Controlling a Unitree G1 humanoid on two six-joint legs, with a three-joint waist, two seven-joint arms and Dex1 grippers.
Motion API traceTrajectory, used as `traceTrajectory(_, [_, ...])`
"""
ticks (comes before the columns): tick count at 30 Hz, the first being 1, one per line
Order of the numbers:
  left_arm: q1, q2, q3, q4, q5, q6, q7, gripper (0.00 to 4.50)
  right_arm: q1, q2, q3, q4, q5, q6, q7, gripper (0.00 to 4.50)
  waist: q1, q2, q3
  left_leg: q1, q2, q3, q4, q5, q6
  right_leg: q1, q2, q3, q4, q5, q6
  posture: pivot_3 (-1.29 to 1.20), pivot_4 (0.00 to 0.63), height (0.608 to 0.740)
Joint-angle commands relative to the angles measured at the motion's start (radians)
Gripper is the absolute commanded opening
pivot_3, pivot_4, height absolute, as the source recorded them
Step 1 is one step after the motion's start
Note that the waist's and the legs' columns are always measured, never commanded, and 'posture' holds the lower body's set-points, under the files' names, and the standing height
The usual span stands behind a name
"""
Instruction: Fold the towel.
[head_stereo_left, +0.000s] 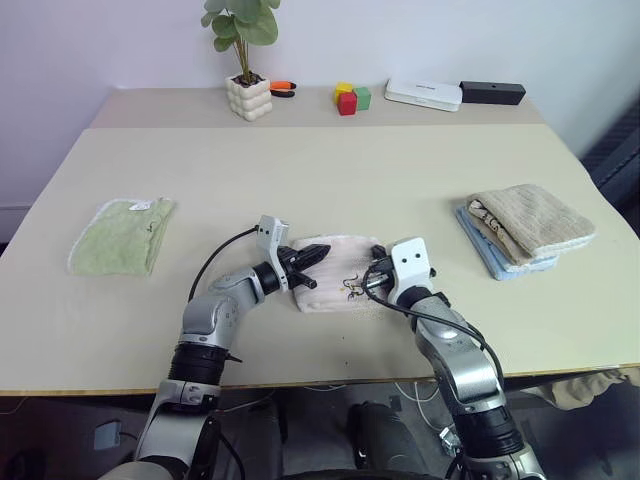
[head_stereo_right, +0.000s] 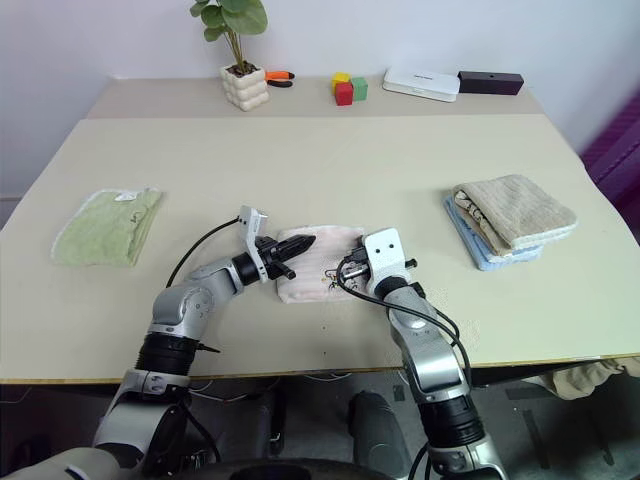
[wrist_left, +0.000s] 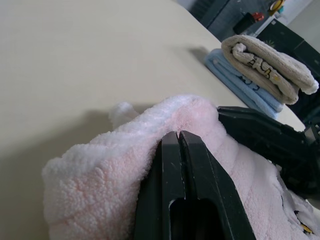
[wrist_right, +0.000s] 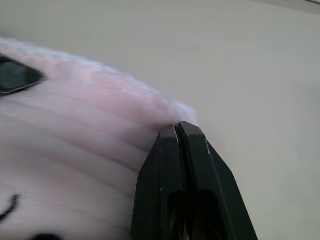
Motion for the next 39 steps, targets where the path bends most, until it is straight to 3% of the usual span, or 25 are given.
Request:
traceTrajectory(1, [0.008,0.008,0.014,-0.022,-0.002,-0.013,-0.001,0.0,-0.014,0.028,-0.047,-0.017,0.053,-0.026,0.02,0.26,-0.001,0.0,0.0,0.0,0.0,0.0,0.0,0.0,0.0,0.0,0.0,0.0,0.0,0.0,0.0,0.0,0.15,0.74])
traceTrajectory(4, [0.009,0.013,0.011,-0.042,-0.008,-0.01,-0.016,0.0,-0.022,0.058,-0.092,-0.036,0.122,-0.032,0.046,1.26,-0.001,0.0,0.0,0.0,0.0,0.0,0.0,0.0,0.0,0.0,0.0,0.0,0.0,0.0,0.0,0.0,0.15,0.74])
traceTrajectory(7, [0.007,0.033,0.02,-0.073,-0.019,0.002,-0.029,1.25,-0.042,0.042,-0.13,-0.036,0.105,-0.037,0.024,2.74,-0.002,0.0,0.0,0.0,0.0,0.0,0.0,0.0,0.0,0.0,0.0,0.0,0.0,0.0,0.0,0.0,0.15,0.74])
traceTrajectory(10, [-0.003,0.051,0.041,-0.085,-0.019,0.006,-0.015,2.85,-0.055,0.024,-0.144,-0.037,0.095,-0.048,0.026,4.38,-0.002,0.0,0.0,0.0,0.0,0.0,0.0,0.0,0.0,0.0,0.0,0.0,0.0,0.0,0.0,0.0,0.15,0.74])
traceTrajectory(11, [-0.008,0.06,0.059,-0.096,-0.039,0.023,-0.013,3.39,-0.062,0.012,-0.145,-0.037,0.092,-0.049,0.035,4.5,-0.002,0.0,0.0,0.0,0.0,0.0,-0.001,0.0,0.0,-0.001,0.0,0.0,0.0,0.0,0.0,0.0,0.15,0.74])
traceTrajectory(13, [-0.019,0.085,0.108,-0.125,-0.101,0.088,-0.009,4.39,-0.084,-0.012,-0.159,-0.036,0.096,-0.05,0.05,4.5,-0.003,0.0,0.0,0.0,0.0,0.0,-0.001,0.0,0.0,-0.001,0.0,0.0,0.0,0.0,0.0,0.0,0.15,0.74])
traceTrajectory(14, [-0.022,0.095,0.128,-0.139,-0.133,0.125,-0.01,4.45,-0.093,-0.021,-0.166,-0.034,0.098,-0.051,0.054,4.5,-0.004,0.0,0.0,0.0,0.0,0.0,-0.001,0.0,0.0,-0.001,0.0,0.0,0.0,0.0,0.0,0.0,0.15,0.74])
traceTrajectory(24, [-0.05,0.215,0.335,-0.2,-0.424,0.488,0.081,4.45,-0.137,-0.056,-0.189,-0.016,0.125,-0.063,0.118,4.5,-0.004,0.0,0.0,0.0,0.0,0.0,-0.001,0.0,0.0,-0.001,0.0,0.0,0.002,0.0,0.001,0.0,0.15,0.74])
traceTrajectory(28, [0.003,0.278,0.377,-0.204,-0.506,0.653,0.116,4.45,-0.151,-0.057,-0.198,-0.065,0.256,-0.043,0.246,4.5,-0.007,0.0,0.0,0.0,0.0,0.0,-0.001,0.0,0.0,-0.002,0.0,0.0,0.003,0.0,0.001,0.0,0.15,0.74])
traceTrajectory(34, [0.008,0.328,0.472,-0.112,-0.639,0.885,0.155,4.45,-0.141,-0.134,-0.192,-0.122,0.377,0.009,0.41,4.5,-0.003,0.0,0.001,0.0,0.0,-0.001,0.0,0.0,0.0,-0.004,0.0,-0.001,0.009,-0.001,0.002,0.0,0.15,0.74])
traceTrajectory(39, [-0.051,0.31,0.518,0.054,-0.672,1.003,0.188,4.45,-0.142,-0.145,-0.174,-0.129,0.397,0.027,0.428,4.5,-0.002,0.0,0.001,0.001,0.0,-0.001,0.0,0.0,0.0,-0.004,0.0,-0.001,0.01,-0.001,0.001,0.0,0.15,0.74])
